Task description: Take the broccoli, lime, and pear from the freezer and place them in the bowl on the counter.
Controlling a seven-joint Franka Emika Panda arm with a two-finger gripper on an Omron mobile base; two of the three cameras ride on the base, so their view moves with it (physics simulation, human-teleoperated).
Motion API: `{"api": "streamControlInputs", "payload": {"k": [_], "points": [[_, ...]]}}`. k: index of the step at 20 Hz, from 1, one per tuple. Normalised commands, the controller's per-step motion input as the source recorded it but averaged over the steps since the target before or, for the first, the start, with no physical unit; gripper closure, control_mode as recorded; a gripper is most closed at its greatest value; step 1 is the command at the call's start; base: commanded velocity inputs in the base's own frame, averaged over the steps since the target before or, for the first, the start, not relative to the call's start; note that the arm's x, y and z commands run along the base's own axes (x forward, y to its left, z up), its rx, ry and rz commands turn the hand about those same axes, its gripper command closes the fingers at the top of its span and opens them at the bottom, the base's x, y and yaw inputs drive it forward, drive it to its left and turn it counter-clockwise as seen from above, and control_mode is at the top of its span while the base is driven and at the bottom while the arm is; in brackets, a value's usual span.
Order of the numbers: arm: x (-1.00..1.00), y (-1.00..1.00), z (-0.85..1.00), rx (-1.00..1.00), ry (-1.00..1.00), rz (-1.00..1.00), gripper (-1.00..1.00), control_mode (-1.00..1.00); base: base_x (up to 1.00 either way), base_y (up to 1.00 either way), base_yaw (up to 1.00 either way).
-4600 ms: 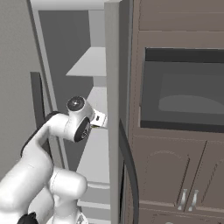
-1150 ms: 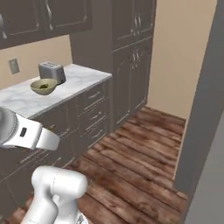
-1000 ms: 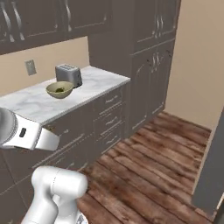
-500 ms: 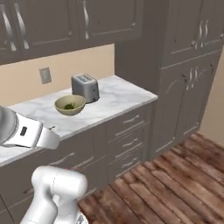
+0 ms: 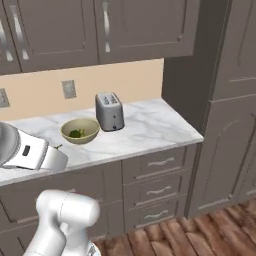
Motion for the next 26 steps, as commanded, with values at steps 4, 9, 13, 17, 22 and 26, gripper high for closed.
{"api": "streamControlInputs", "payload": {"k": [4,9,13,17,22,26], "points": [[0.00,0.00,0.00,0.00,0.00,0.00,1.00,1.00,0.64,-0.47,0.58],[0.00,0.00,0.00,0.00,0.00,0.00,1.00,1.00,0.34,-0.04,0.59],[0.00,0.00,0.00,0.00,0.00,0.00,1.00,1.00,0.18,-0.03,0.63],[0.00,0.00,0.00,0.00,0.00,0.00,1.00,1.00,0.28,-0.31,0.32],[0.00,0.00,0.00,0.00,0.00,0.00,1.00,1.00,0.55,-0.33,0.00],[0.00,0.00,0.00,0.00,0.00,0.00,1.00,1.00,0.41,-0.25,0.00]]}}
